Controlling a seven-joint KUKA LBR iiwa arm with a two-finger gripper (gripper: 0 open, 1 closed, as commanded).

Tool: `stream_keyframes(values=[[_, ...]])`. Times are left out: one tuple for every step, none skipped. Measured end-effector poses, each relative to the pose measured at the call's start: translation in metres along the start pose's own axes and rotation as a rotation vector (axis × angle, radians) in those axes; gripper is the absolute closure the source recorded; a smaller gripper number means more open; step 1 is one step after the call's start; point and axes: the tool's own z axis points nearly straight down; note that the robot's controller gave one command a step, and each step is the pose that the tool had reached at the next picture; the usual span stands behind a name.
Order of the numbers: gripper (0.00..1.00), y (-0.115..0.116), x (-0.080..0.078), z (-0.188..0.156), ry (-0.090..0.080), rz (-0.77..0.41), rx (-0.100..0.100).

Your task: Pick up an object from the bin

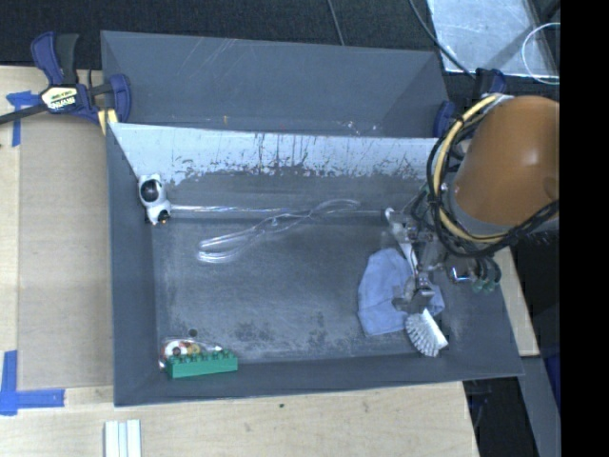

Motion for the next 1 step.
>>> stream_keyframes(values=[[0.00, -0.0024, -0.0188, 0.0729, -0.002, -0.222, 0.000]])
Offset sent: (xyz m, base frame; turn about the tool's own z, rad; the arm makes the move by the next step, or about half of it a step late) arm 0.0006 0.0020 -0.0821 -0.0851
